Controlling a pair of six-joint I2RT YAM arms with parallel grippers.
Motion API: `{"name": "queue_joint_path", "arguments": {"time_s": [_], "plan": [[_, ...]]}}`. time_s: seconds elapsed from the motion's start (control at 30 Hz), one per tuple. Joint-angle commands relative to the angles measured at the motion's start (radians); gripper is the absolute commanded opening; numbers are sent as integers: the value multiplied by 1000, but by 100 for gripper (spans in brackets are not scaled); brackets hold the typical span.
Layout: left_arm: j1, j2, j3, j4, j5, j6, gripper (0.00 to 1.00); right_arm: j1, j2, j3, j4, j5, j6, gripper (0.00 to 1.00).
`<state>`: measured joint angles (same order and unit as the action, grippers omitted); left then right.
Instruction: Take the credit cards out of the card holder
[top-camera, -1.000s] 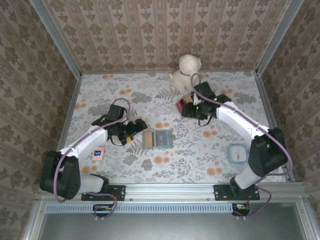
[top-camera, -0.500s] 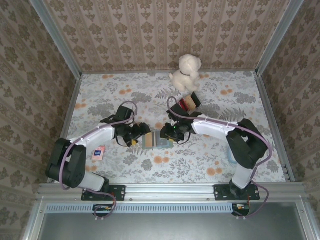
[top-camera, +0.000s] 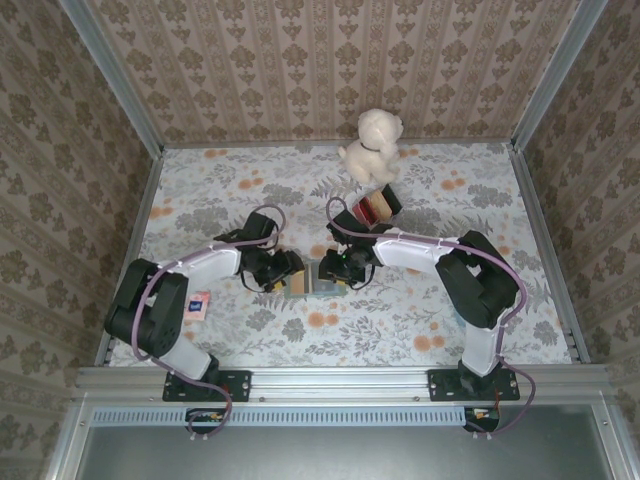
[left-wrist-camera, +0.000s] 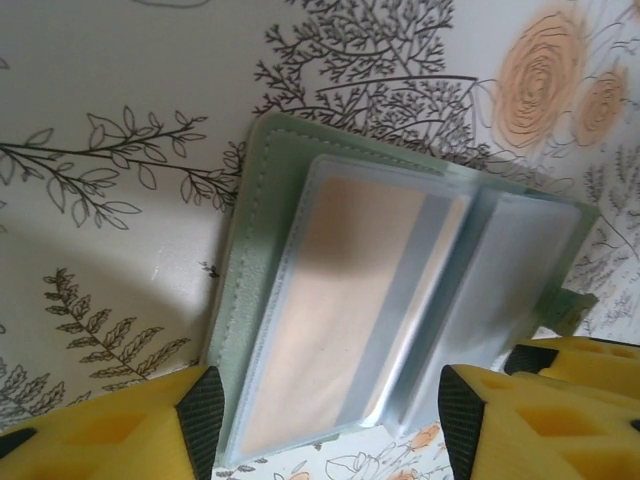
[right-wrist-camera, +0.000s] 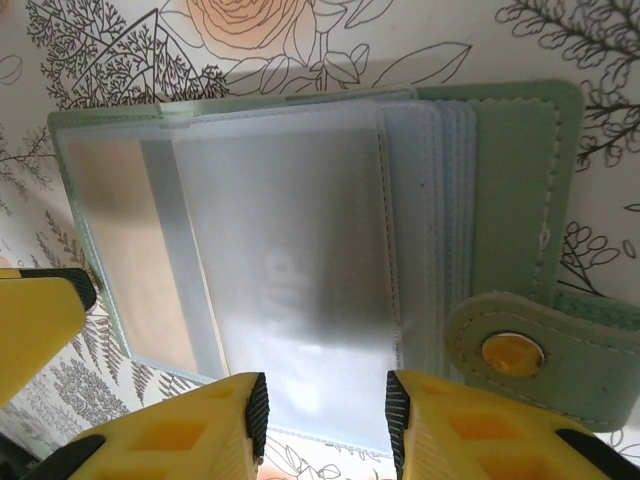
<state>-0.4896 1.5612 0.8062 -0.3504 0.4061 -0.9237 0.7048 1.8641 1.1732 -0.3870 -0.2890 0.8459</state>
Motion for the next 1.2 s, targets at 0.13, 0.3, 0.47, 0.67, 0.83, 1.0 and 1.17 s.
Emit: {"name": "queue_joint_path", "arguments": {"time_s": [0.13, 0.3, 0.47, 0.67, 0.83, 1.0, 1.17], "plan": [[-7, 23, 11, -13, -16, -7, 56, 4, 31, 31, -49, 44, -31, 41], [-9, 29, 8, -18, -15, -4, 54, 5, 56, 45, -52, 25, -39, 40], [-10, 29, 1, -20, -16, -4, 53, 5, 69, 53, -52, 22, -47, 41], [-14, 30, -9, -16, -15, -6, 49, 5, 104, 77, -21, -67, -61, 41], [-15, 29, -19, -11, -12, -3, 43, 5, 105, 78, 34, -135, -61, 41], [-15, 21, -21, -18, -12, 4, 37, 4, 113, 90, 43, -163, -60, 41], [-15, -11, -1, -56, -31, 24, 35, 4, 119, 96, 47, -174, -58, 41]]}}
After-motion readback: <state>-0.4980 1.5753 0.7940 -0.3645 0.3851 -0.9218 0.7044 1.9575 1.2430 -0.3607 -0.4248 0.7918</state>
